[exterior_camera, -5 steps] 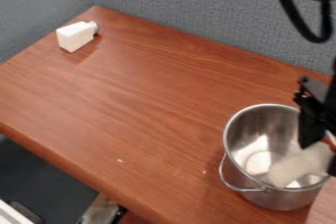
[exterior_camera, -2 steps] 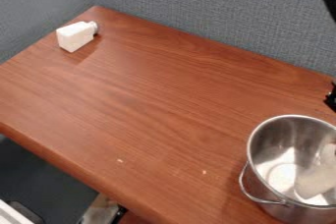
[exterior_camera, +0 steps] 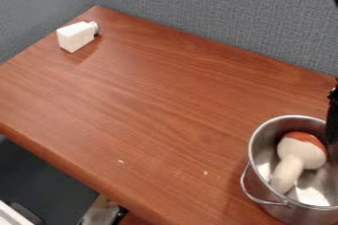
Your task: Put the mushroom in the metal pot
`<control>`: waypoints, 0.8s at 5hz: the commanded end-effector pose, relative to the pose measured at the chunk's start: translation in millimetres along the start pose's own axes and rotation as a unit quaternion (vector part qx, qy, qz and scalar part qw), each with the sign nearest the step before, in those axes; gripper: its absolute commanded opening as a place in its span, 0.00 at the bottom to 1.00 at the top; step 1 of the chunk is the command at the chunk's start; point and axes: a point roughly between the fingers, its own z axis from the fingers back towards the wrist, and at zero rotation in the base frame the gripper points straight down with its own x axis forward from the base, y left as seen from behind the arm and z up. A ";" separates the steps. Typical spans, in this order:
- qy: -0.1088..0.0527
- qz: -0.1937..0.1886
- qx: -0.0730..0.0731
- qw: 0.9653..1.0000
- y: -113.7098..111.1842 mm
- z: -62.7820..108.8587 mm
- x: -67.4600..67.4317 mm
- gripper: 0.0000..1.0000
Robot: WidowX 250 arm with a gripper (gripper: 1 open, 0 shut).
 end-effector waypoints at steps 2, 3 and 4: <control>0.003 0.023 0.010 1.000 1.7 -23.3 -6.7 1.00; 0.010 0.026 0.009 1.000 -1.7 -34.6 -8.6 0.00; 0.021 0.022 0.011 0.999 5.4 -23.3 -13.6 0.00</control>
